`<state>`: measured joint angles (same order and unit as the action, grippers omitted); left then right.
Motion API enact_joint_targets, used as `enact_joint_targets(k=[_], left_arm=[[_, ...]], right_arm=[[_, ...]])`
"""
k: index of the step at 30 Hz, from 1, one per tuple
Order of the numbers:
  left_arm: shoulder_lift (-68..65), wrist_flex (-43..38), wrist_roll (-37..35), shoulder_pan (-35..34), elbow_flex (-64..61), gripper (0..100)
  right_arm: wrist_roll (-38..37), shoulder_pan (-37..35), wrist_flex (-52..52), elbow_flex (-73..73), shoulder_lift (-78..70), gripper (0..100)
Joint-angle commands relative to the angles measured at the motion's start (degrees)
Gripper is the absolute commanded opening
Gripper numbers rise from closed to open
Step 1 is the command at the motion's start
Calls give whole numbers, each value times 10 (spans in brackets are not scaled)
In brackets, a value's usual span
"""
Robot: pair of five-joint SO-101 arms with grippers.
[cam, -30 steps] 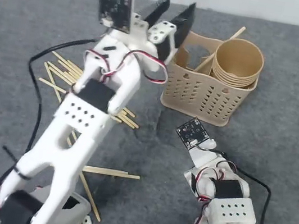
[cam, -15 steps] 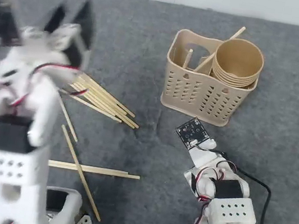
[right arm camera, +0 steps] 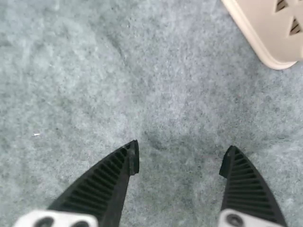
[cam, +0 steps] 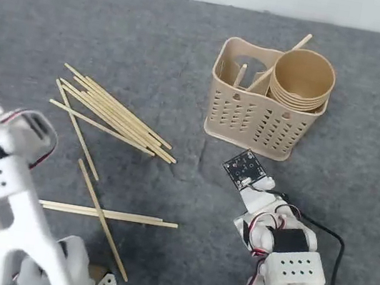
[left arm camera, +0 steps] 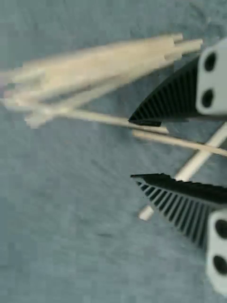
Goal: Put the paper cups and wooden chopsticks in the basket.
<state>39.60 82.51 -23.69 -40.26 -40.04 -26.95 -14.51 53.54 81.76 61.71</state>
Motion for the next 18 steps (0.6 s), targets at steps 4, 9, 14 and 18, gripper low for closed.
enact_joint_targets(k=[4, 9, 14, 18], left_arm=[[-42, -100, -9, -88, -118, 156], [-47, -160, -8, -113, -198, 156], [-50, -200, -8, -116, -243, 156], [-51, -221, -8, -115, -258, 156]], right_arm=[[2, 7, -13, -2, 12, 284], [2, 7, -13, -2, 12, 284], [2, 7, -11, -2, 12, 284], [2, 8, -11, -2, 12, 284]])
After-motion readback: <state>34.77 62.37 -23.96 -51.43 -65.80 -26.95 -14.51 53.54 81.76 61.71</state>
